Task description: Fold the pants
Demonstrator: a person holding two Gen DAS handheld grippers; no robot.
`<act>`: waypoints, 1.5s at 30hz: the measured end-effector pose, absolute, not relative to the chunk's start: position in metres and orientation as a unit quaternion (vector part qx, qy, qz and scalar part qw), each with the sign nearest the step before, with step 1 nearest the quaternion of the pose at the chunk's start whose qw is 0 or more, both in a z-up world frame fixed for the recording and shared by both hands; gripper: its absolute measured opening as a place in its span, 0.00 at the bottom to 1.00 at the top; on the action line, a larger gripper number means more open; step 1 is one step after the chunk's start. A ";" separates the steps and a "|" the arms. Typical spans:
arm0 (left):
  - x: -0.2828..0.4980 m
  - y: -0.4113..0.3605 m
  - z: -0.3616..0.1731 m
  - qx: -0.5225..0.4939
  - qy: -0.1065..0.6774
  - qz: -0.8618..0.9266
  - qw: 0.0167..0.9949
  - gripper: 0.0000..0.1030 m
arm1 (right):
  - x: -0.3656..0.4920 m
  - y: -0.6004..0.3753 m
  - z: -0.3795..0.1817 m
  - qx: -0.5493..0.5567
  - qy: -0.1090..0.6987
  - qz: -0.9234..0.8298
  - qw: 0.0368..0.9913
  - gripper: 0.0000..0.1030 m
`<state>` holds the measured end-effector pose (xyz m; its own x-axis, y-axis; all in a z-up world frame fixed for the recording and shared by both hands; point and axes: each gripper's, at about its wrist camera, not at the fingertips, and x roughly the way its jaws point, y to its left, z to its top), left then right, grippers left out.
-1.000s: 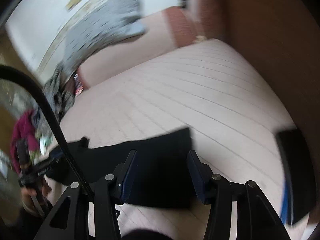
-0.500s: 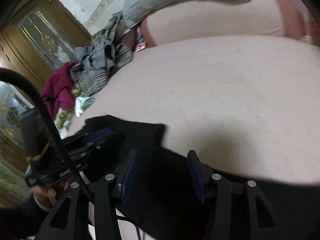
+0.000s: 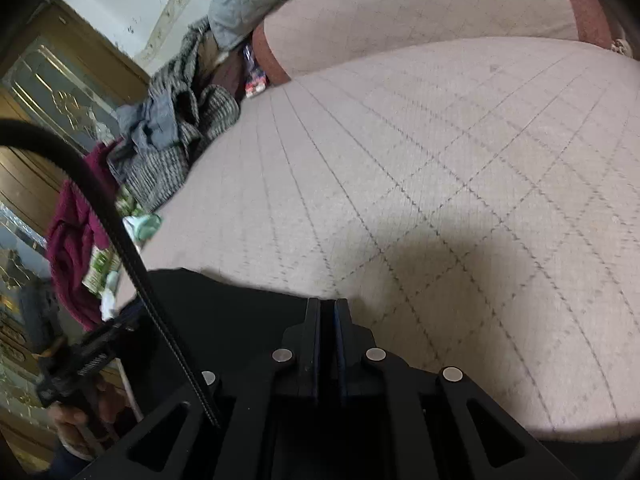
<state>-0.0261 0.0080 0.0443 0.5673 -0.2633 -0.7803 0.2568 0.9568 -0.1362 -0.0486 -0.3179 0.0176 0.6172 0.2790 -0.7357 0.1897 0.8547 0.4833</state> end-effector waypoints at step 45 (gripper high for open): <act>-0.087 -0.164 0.069 0.040 0.438 -0.317 0.841 0.51 | -0.292 -0.386 0.071 0.244 0.407 -0.114 0.873 0.45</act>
